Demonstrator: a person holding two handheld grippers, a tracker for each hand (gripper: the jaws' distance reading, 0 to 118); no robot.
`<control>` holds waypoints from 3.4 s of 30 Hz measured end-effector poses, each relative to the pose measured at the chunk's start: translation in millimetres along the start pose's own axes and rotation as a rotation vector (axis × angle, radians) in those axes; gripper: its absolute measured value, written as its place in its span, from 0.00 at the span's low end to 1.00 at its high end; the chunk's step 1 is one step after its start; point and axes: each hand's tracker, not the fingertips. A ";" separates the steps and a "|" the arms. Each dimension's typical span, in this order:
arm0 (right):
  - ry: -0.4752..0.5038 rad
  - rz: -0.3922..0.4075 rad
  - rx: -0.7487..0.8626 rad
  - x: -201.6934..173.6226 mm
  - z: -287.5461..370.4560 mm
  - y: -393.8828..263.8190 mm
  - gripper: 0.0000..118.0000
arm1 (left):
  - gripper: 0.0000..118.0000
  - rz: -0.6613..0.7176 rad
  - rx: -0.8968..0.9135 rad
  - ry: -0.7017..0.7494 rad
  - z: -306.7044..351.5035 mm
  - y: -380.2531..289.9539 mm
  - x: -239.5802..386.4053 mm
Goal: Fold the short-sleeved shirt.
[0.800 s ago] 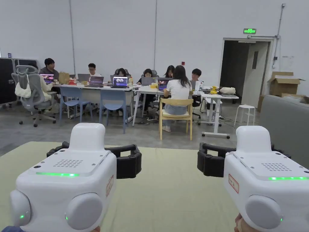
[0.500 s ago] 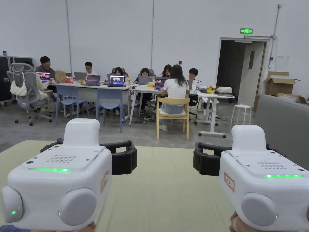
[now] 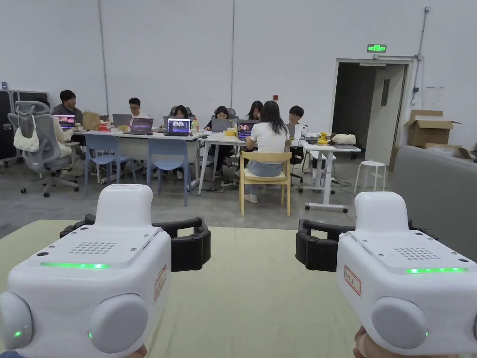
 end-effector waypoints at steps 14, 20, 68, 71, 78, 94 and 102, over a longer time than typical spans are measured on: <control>0.003 0.001 0.008 -1.1 2.4 4.0 1.00 | 1.00 0.005 0.004 -0.001 2.2 2.3 1.6; 0.001 0.008 0.004 -2.5 2.7 3.9 1.00 | 1.00 0.006 0.000 -0.004 2.0 2.2 2.0; 0.023 -0.026 0.014 -1.0 8.5 9.0 1.00 | 1.00 0.020 -0.007 -0.018 4.8 3.4 1.2; 0.025 -0.023 0.015 -1.8 8.9 9.5 1.00 | 1.00 0.017 -0.004 -0.015 5.5 3.5 1.8; 0.029 -0.029 0.014 -3.0 9.7 8.4 1.00 | 1.00 0.017 -0.007 -0.014 4.8 3.2 1.3; 0.020 -0.040 0.016 0.8 11.4 9.6 1.00 | 1.00 0.011 -0.006 -0.011 6.4 4.0 2.0; 0.035 0.003 0.009 1.3 20.2 -3.7 0.03 | 0.00 -0.038 0.074 -0.060 19.7 -10.3 6.9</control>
